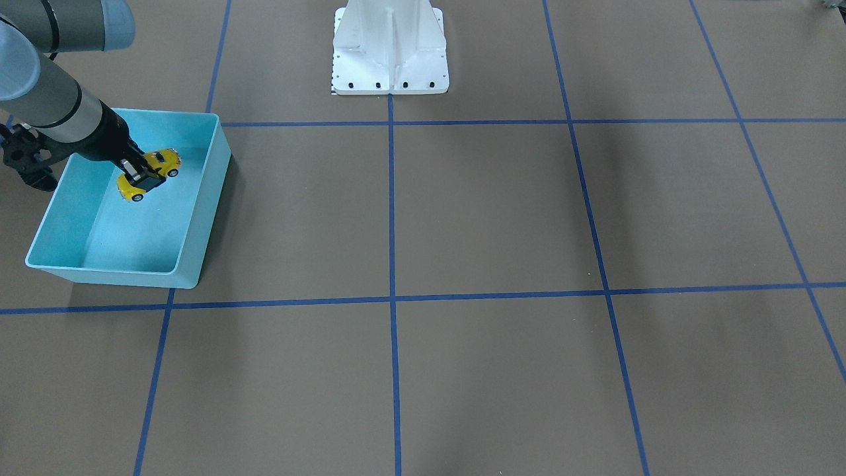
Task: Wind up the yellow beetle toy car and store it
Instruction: 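Lift the car over the bin wall and lower it inside with the right gripper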
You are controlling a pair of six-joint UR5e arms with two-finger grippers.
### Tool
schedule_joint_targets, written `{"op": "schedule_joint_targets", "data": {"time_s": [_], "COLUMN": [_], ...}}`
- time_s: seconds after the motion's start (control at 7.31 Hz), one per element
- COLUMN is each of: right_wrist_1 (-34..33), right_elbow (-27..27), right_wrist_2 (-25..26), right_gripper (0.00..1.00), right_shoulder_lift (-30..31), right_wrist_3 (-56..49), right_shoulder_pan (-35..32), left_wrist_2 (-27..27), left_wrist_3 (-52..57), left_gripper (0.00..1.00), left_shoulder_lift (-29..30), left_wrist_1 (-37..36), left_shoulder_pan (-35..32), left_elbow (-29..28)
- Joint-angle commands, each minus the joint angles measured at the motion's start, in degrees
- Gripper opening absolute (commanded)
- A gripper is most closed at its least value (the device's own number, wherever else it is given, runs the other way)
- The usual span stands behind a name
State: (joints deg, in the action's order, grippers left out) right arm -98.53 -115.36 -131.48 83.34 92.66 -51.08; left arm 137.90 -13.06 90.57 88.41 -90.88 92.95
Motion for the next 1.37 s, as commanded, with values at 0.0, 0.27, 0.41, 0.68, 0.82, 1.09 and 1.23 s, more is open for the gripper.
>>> {"op": "schedule_joint_targets", "data": {"time_s": [0.0, 0.27, 0.41, 0.68, 0.82, 1.09, 1.23], "right_wrist_1": [0.1, 0.7, 1.2, 5.2, 11.7, 18.3, 20.5], "right_elbow": [-1.0, 0.6, 2.4, 3.7, 6.5, 8.2, 9.1], "right_wrist_2": [1.8, 7.4, 9.1, 11.2, 11.4, 12.2, 12.3], "right_gripper": [0.00, 0.00, 0.00, 0.00, 0.00, 0.00, 0.00], "right_shoulder_lift": [4.4, 5.6, 4.9, 3.9, 4.2, 6.7, 6.7], "right_wrist_3": [-17.3, -27.2, -30.7, -31.0, -30.3, -30.4, -30.0], "right_shoulder_pan": [0.0, 1.9, 2.6, 5.4, 5.6, 5.7, 5.9], "left_wrist_2": [0.0, 0.1, 0.1, 0.0, 0.0, 0.0, 0.0], "left_wrist_3": [0.1, 0.1, 0.1, 0.1, 0.1, 0.0, -0.1], "left_gripper": [1.00, 1.00, 1.00, 1.00, 1.00, 1.00, 1.00], "left_shoulder_lift": [0.1, 0.0, 0.0, 0.0, 0.0, 0.0, 0.0], "left_wrist_1": [0.1, 0.1, 0.1, 0.1, 0.1, 0.1, 0.2], "left_shoulder_pan": [0.0, 0.0, 0.0, 0.0, 0.0, 0.0, 0.0], "left_elbow": [-0.3, -0.4, -0.4, -0.4, -0.4, -0.6, -0.6]}}
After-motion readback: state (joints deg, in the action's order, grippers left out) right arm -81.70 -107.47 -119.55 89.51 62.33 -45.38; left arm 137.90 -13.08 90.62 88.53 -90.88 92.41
